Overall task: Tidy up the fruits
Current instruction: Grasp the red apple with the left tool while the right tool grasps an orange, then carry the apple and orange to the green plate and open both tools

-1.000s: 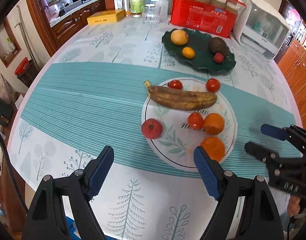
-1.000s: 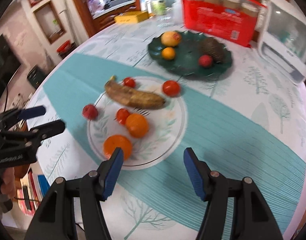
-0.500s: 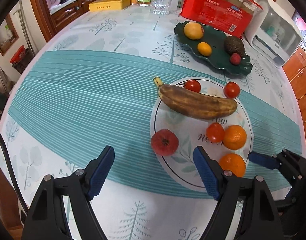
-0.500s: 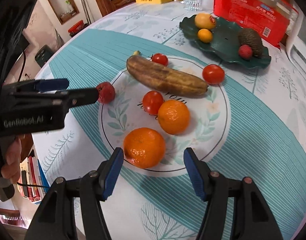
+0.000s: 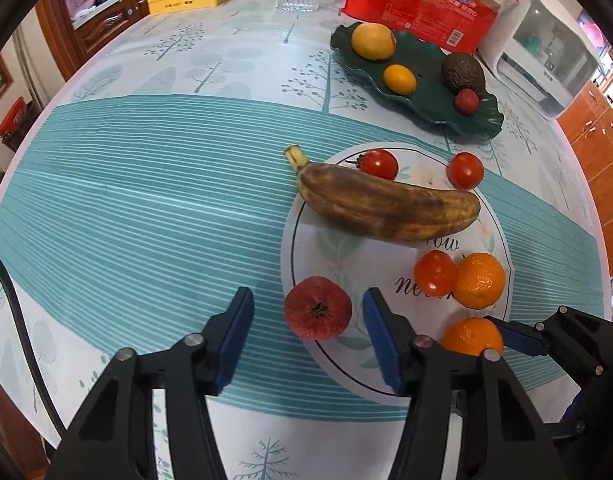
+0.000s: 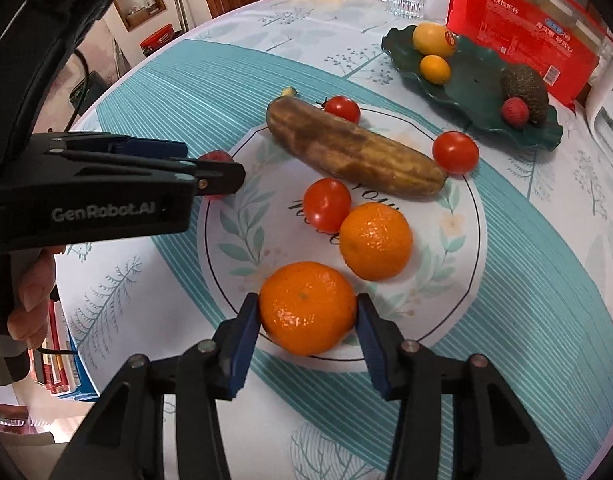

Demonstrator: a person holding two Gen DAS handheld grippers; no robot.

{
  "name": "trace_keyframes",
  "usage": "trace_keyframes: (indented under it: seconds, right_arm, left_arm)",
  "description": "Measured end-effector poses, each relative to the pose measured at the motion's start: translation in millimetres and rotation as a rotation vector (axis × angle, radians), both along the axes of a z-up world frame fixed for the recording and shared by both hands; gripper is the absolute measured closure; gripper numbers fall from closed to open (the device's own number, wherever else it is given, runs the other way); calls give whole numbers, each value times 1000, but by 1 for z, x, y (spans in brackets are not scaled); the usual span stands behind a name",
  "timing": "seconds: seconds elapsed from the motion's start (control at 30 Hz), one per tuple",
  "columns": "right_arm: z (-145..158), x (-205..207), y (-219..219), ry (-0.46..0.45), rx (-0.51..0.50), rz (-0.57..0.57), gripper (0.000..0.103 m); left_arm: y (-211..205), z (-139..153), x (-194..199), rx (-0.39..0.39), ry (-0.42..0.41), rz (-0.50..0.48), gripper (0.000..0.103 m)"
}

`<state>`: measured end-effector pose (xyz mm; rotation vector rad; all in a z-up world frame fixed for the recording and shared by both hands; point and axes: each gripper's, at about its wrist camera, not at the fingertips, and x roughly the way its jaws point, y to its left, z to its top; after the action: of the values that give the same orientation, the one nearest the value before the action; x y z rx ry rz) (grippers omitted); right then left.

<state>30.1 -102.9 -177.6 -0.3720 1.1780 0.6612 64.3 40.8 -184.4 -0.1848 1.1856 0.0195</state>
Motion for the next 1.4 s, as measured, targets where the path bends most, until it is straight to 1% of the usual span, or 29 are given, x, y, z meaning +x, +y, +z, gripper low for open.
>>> trace_keyframes:
  seconds: [0.07,0.13,0.4,0.6,0.77,0.93,1.0,1.1,1.3,1.4]
  right_arm:
    - [0,1,-1,3,3,0,56]
    - [0,1,-1,5,1,3,57]
    - [14,1,-9,-12,18,-6,58]
    - [35,5,-24,-55,49,-43,58]
    - [61,20,-40,-74,107,-104,58]
    - [98,39,-52,-96,183,-154,58]
    - [116,49,-56,-106,207,-175,58]
    - [143,64,-58,-128,236,-197,58]
    - [198,102,-59,-197,286,-222,58]
    - [227,128,-60,-225,315,-243,58]
  left_arm:
    - [-1,-2,2,-8,6,-11,64]
    - [-2,-5,3,-14,17,-23,69]
    - [-7,-2,-1,-3,3,-50,71]
    - [-10,17,-10,-14,-31,-47,71]
    - [-15,47,-9,-15,-79,-56,71]
    - [-21,87,1,-6,-151,-82,71]
    - [-23,102,7,1,-163,-91,71]
    - [-22,126,21,-3,-186,-100,71]
    - [-24,174,60,32,-231,-113,71]
    - [-25,192,80,57,-240,-121,71]
